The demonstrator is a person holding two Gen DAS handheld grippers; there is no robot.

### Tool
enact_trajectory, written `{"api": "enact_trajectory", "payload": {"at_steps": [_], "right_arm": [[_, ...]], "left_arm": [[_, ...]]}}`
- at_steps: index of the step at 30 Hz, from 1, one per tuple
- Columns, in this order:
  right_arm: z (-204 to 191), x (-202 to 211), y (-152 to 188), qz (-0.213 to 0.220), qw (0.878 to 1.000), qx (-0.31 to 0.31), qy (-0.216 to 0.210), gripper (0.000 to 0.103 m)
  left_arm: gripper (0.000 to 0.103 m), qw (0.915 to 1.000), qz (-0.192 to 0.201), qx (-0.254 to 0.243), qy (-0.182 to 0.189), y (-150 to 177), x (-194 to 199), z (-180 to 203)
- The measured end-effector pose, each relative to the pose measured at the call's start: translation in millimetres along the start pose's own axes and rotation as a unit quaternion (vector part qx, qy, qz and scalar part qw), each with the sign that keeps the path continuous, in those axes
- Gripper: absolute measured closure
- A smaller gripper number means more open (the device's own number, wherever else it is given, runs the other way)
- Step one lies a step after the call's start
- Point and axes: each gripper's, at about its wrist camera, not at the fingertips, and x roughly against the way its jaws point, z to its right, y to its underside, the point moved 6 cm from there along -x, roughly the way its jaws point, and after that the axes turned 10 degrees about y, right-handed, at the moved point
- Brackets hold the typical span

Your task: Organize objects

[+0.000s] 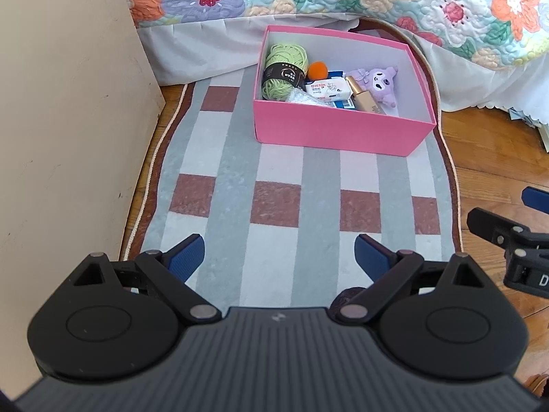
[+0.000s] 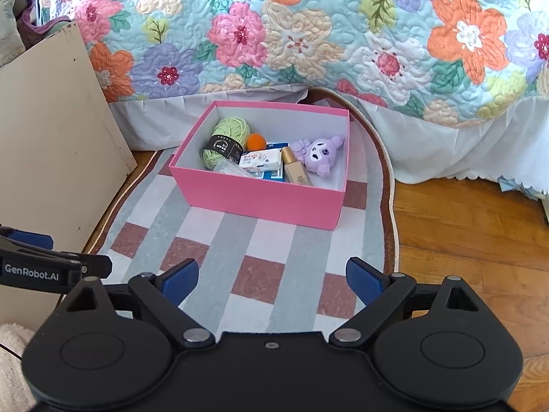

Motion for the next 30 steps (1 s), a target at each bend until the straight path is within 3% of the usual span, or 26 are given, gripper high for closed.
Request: {"api": "enact_trajectory", "payload": {"at_steps": [30], "right_arm": [[14,-8,8,-0.030,0.999,-0.021,0.023,0.008]], "left_arm": [[0.001,0.9994,0.004,0.006,-0.034,3,4,-6]]}}
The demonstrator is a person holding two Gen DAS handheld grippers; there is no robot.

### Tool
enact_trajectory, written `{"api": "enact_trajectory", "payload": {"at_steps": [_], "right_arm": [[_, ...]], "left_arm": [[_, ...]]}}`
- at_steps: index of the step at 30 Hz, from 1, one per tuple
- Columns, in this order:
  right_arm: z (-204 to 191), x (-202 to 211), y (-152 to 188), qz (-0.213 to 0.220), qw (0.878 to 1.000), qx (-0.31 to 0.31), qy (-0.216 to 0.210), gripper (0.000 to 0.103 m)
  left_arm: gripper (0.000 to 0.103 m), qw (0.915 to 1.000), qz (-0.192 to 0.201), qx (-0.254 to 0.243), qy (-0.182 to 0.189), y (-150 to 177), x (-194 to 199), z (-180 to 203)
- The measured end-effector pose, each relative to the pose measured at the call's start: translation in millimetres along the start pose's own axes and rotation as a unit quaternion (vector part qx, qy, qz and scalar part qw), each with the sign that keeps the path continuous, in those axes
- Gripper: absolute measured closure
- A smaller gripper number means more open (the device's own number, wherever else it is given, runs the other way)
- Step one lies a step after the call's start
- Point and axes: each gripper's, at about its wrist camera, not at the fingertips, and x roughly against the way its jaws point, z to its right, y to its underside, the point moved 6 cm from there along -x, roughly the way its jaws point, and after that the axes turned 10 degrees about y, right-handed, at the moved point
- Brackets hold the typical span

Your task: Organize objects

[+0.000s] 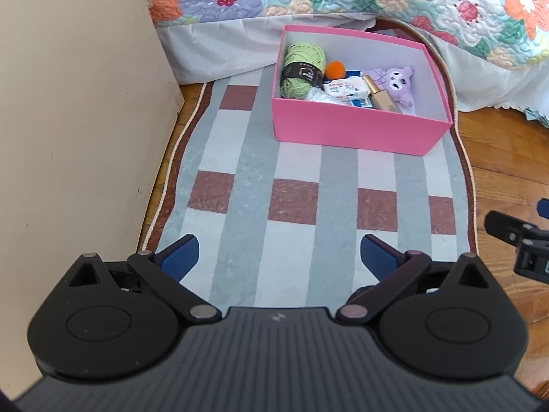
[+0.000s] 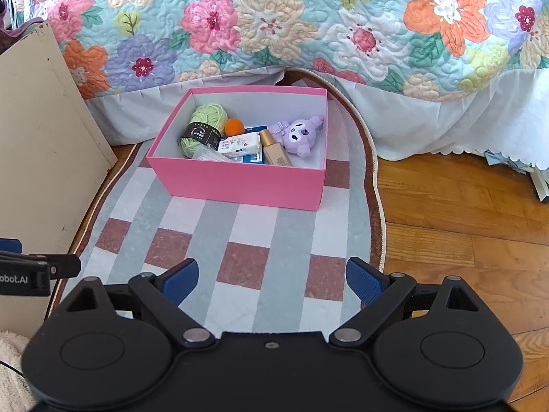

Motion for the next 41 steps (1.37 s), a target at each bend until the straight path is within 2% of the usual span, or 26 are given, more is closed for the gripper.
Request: {"api": "enact_trajectory", "payload": {"at_steps": [6,14,41], "right_arm": [[1,-1,0,-0.001,1.000,0.001,-0.001,0.008],[1,-2,1,-0.004,1.000,0.003,0.001,0.008],[12,-4,8,-0.019,1.000,0.005,0.015,0.008]], "left_arm": [[0.001,0.9999,0.008,-0.005,0.004,0,-1,1],[0.001,0.9997,-0.001,-0.026,-0.002,1,-4,9],[0.001,0.9998,-0.003,-0.019,0.000,7,3,4]]}}
